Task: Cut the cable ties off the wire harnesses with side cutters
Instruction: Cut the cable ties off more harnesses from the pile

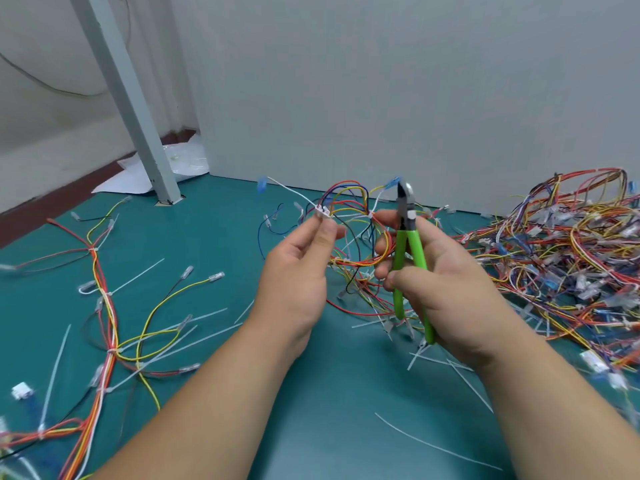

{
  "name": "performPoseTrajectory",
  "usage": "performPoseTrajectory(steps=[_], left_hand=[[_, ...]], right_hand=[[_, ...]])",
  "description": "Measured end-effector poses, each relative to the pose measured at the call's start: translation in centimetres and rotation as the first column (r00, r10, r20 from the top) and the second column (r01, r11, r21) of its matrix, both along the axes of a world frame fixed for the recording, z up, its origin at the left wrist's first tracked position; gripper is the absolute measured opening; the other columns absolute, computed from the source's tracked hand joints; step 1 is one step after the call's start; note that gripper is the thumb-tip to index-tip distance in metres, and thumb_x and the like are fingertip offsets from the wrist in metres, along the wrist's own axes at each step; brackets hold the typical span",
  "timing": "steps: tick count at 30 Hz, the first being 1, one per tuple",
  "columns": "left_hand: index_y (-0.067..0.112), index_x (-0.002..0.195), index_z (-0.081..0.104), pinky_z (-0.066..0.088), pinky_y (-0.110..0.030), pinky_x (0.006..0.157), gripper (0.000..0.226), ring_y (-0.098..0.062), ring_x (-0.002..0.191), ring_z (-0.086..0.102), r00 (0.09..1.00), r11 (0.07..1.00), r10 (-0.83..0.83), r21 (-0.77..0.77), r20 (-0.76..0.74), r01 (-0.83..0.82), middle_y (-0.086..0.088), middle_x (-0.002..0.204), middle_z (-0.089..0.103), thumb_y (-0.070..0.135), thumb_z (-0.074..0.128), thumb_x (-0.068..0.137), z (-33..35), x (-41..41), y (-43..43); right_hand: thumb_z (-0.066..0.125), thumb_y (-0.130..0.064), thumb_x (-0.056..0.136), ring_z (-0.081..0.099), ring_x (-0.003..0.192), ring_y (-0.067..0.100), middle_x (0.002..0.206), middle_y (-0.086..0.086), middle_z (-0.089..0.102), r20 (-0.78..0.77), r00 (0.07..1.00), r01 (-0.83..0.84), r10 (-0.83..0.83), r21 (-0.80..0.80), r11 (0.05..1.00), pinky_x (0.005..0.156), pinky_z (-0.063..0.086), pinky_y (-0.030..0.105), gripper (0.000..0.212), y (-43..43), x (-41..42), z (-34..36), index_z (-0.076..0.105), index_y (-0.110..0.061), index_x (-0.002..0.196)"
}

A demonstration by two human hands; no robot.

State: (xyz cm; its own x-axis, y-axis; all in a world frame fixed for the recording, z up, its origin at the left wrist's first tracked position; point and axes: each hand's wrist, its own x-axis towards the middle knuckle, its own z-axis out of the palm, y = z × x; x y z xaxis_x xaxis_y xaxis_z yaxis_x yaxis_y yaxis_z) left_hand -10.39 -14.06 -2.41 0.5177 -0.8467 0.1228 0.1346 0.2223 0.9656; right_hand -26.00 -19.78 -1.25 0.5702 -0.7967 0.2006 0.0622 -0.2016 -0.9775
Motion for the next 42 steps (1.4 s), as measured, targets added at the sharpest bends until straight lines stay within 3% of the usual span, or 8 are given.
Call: performPoseTrajectory(steps=[8,13,17,24,27,30,33,42], left_hand=[[0.019,0.093,0.074,0.044,-0.006,0.077,0.024,0.007,0.087,0.062,0.996,0.996,0.088,0.03,0.014,-0.089,0.015,0.092,0.073,0.036,0.059,0.101,-0.3,0.6,-0.4],[0.031,0.093,0.074,0.047,-0.026,0.092,0.018,-0.009,0.104,0.062,0.895,0.956,0.22,0.098,0.387,-0.277,0.013,0.102,0.07,0.046,0.064,0.094,-1.2,0.9,-0.6],[0.034,0.098,0.074,0.038,-0.007,0.081,0.034,-0.004,0.101,0.057,0.791,0.931,0.323,-0.028,0.519,-0.363,0.013,0.103,0.058,0.062,0.071,0.078,-1.0,0.7,0.0],[0.027,0.11,0.078,0.055,-0.042,0.084,0.028,-0.014,0.096,0.068,0.586,0.97,0.242,-0.196,0.774,-0.141,0.01,0.101,0.073,0.039,0.076,0.085,-1.1,0.2,0.4],[0.034,0.102,0.079,0.054,-0.035,0.077,0.016,-0.005,0.088,0.068,0.648,0.973,0.23,-0.183,0.726,-0.141,0.015,0.092,0.075,0.034,0.071,0.088,-1.2,0.3,0.6],[0.045,0.106,0.071,0.052,-0.037,0.068,0.02,-0.01,0.073,0.064,0.736,0.978,0.206,-0.122,0.645,-0.167,0.009,0.079,0.072,0.034,0.065,0.09,-1.3,0.4,0.5],[0.053,0.103,0.072,0.045,-0.028,0.053,0.02,-0.012,0.057,0.05,0.821,0.984,0.177,-0.076,0.543,-0.162,-0.003,0.064,0.063,0.04,0.062,0.092,-1.3,0.6,0.3],[0.044,0.087,0.08,0.052,-0.023,0.079,0.014,-0.021,0.089,0.073,0.949,0.951,0.305,-0.079,0.082,-0.299,0.004,0.09,0.078,0.037,0.07,0.093,-0.6,2.2,-0.7]], right_hand=[[0.059,-0.009,0.072,0.066,0.092,0.013,0.116,-0.004,0.069,-0.095,0.995,-0.01,0.01,-0.009,1.0,0.083,0.05,0.037,0.062,0.4,0.5,-0.5,0.065,-0.043,0.124],[0.058,0.0,0.067,0.069,0.099,0.013,0.119,-0.007,0.07,0.085,0.996,-0.01,0.005,0.061,0.998,0.074,0.05,0.028,0.067,-0.1,0.4,-0.6,0.067,-0.03,0.127],[0.056,0.002,0.068,0.067,0.099,0.012,0.127,-0.005,0.067,0.097,0.995,0.01,-0.011,0.015,1.0,0.068,0.052,0.021,0.07,0.1,0.4,-0.3,0.063,-0.028,0.131],[0.054,0.0,0.069,0.059,0.096,0.007,0.135,-0.006,0.064,-0.064,0.996,-0.073,0.065,-0.133,0.988,0.075,0.049,0.036,0.078,1.2,0.5,0.7,0.062,-0.049,0.13],[0.053,-0.001,0.07,0.064,0.112,0.0,0.143,-0.015,0.058,-0.096,0.993,-0.089,0.074,-0.163,0.983,0.079,0.052,0.048,0.076,1.5,0.7,0.9,0.062,-0.05,0.127],[0.056,-0.004,0.07,0.063,0.113,0.001,0.124,-0.022,0.065,-0.133,0.987,-0.109,0.086,-0.183,0.977,0.08,0.05,0.021,0.074,1.4,0.6,0.9,0.061,-0.044,0.133],[0.058,-0.004,0.069,0.063,0.116,0.004,0.126,-0.021,0.066,-0.14,0.986,-0.116,0.09,-0.191,0.975,0.085,0.053,0.022,0.076,1.2,0.5,0.9,0.06,-0.035,0.139],[0.063,-0.006,0.083,0.065,0.078,0.019,0.086,0.003,0.065,0.304,0.952,0.007,-0.035,0.093,0.996,0.065,0.052,0.031,0.033,0.2,0.0,1.0,0.07,-0.018,0.112]])
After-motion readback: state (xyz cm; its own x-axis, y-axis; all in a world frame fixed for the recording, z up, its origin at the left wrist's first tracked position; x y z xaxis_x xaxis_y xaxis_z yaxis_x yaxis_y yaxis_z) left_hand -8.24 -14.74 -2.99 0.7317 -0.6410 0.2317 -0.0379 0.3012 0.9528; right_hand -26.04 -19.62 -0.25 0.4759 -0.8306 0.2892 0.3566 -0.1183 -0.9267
